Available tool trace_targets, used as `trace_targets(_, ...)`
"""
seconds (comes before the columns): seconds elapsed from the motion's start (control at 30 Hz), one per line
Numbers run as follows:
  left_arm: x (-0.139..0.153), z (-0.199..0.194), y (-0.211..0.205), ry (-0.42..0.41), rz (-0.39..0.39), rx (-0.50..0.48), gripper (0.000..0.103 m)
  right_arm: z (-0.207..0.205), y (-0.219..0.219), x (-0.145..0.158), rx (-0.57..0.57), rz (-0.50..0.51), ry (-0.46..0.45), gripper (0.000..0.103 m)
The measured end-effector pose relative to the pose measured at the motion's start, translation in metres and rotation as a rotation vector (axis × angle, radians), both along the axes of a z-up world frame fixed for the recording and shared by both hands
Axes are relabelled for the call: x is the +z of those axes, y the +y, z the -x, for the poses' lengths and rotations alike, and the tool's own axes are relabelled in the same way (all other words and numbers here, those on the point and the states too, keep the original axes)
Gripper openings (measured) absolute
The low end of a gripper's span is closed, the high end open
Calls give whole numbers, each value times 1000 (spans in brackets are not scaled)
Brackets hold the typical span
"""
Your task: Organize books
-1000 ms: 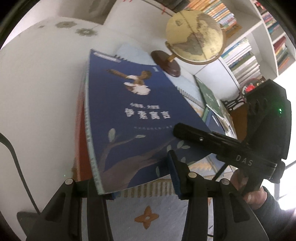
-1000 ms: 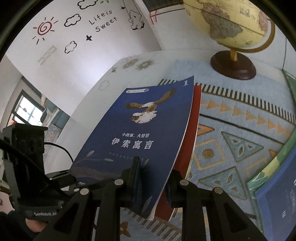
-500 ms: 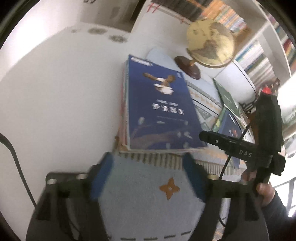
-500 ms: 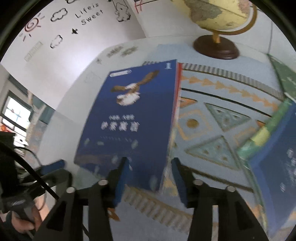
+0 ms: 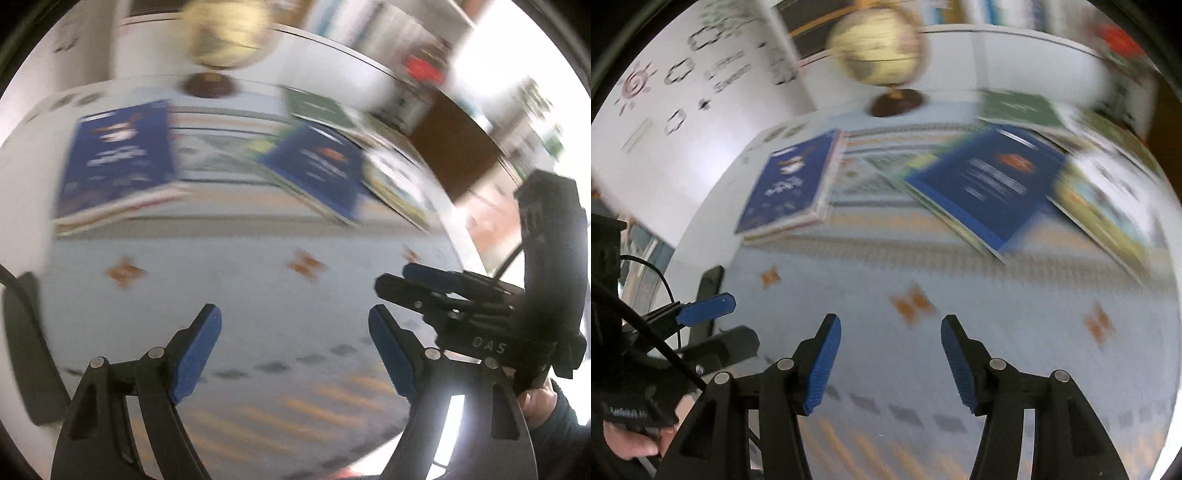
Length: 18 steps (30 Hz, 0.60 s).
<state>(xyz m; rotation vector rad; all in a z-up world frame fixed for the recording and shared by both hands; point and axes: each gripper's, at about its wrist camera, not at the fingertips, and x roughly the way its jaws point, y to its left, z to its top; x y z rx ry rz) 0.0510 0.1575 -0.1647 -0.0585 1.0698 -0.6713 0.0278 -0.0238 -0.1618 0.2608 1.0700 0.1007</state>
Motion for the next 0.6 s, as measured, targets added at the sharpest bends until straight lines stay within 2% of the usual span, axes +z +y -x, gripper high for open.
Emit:
trace_targets(0.17,9,65,-67,-26,-24,-168,81,78,-61,9,-158,-57,-7,55)
trace_targets(0.33,1,104,-122,1,-127,-360,81,126,-115,20,-311,-143,-54,56)
trace_targets(0.43,2,103,-141,9,-120,-394,81,137,-130,27,-341,-126,-71,56)
trace_targets(0.6,8,59,-173,-10,-72,-386,81,136,-158,20,-368,-43,-32,56)
